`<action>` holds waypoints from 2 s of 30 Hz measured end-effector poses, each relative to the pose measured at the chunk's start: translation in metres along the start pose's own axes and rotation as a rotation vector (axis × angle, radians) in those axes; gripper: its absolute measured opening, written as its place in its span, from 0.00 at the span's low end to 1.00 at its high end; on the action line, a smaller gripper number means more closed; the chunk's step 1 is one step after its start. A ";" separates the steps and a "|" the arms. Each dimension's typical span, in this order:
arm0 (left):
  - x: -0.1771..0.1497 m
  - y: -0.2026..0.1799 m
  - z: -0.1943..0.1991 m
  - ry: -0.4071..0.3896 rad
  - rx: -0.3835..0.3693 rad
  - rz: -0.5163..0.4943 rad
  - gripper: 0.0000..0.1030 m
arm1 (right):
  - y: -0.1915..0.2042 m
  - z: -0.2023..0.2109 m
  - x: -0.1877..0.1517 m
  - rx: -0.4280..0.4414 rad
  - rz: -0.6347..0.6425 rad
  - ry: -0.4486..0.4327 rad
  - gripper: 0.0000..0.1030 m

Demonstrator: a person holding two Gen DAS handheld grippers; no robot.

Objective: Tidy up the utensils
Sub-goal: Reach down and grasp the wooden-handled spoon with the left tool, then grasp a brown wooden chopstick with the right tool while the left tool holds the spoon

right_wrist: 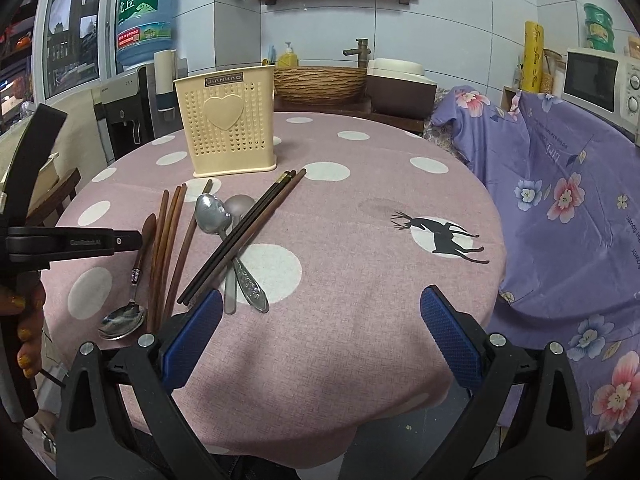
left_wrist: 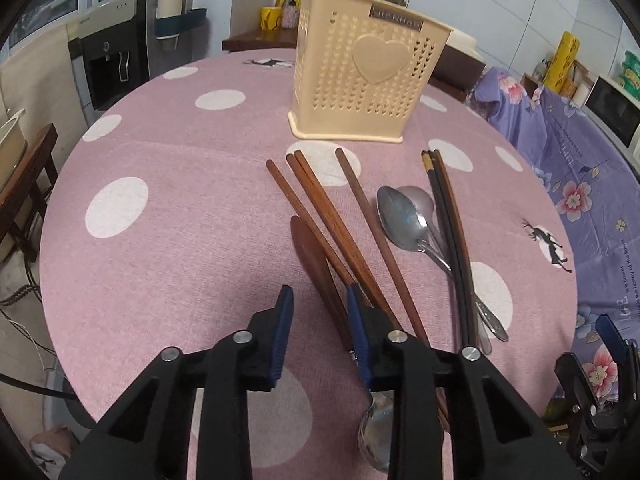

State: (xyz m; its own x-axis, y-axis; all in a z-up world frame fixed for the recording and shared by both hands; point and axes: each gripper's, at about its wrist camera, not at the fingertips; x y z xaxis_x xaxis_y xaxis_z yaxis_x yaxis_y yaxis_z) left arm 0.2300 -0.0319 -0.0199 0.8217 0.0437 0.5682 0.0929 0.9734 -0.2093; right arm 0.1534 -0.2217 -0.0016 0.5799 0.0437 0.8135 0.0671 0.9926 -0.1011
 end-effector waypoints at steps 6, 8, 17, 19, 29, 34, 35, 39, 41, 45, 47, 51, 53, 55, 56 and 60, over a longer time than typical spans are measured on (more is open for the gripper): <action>0.003 -0.006 -0.009 0.015 0.039 -0.029 0.23 | 0.000 -0.003 0.001 0.008 -0.006 0.003 0.95; 0.006 -0.006 -0.012 0.023 0.050 -0.037 0.22 | 0.000 -0.003 0.003 0.011 -0.006 0.002 0.95; 0.035 0.009 -0.026 0.056 0.048 -0.012 0.20 | -0.010 -0.037 0.027 0.104 -0.069 0.073 0.92; 0.041 0.012 -0.029 0.066 0.035 0.005 0.19 | -0.013 -0.059 0.041 0.127 -0.089 0.110 0.86; 0.048 0.015 -0.033 0.080 0.010 0.007 0.18 | -0.024 -0.171 0.104 0.258 -0.273 0.317 0.45; 0.049 0.014 -0.034 0.082 0.011 -0.008 0.18 | -0.014 -0.186 0.117 0.232 -0.247 0.359 0.32; 0.050 0.014 -0.035 0.084 0.006 -0.005 0.18 | -0.012 -0.187 0.119 0.244 -0.248 0.360 0.32; 0.051 0.017 -0.036 0.091 -0.006 -0.005 0.18 | -0.010 -0.193 0.125 0.227 -0.238 0.382 0.27; 0.052 0.017 -0.036 0.092 -0.006 -0.009 0.18 | -0.009 -0.196 0.126 0.242 -0.237 0.392 0.24; 0.053 0.018 -0.037 0.093 -0.008 -0.011 0.18 | -0.004 -0.201 0.129 0.202 -0.198 0.412 0.19; 0.054 0.019 -0.038 0.096 -0.014 -0.005 0.18 | -0.005 -0.202 0.129 0.200 -0.196 0.418 0.19; 0.058 0.019 -0.041 0.108 -0.006 0.008 0.18 | -0.004 -0.210 0.134 0.174 -0.188 0.435 0.19; 0.060 0.016 -0.043 0.109 0.009 0.000 0.19 | 0.000 -0.214 0.136 0.144 -0.171 0.439 0.18; 0.062 0.014 -0.045 0.107 0.021 -0.006 0.20 | 0.005 -0.216 0.138 0.117 -0.154 0.437 0.18; 0.062 0.013 -0.046 0.105 0.028 -0.010 0.20 | 0.006 -0.216 0.139 0.109 -0.152 0.436 0.18; 0.068 0.009 -0.051 0.111 0.055 -0.026 0.20 | 0.008 -0.217 0.139 0.092 -0.143 0.435 0.15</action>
State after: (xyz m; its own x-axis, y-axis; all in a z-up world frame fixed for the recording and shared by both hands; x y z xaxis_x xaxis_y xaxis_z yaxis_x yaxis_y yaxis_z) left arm 0.3154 -0.0316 -0.0231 0.8767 -0.0038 0.4810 0.0865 0.9849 -0.1498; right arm 0.4111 -0.2324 -0.0135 0.8581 -0.1269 0.4975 0.1107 0.9919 0.0620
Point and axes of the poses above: each gripper's, at about its wrist camera, not at the fingertips, and z roughly against the way its jaws point, y to its left, x to its top, and after that the axes turned 7 degrees about z, right-handed
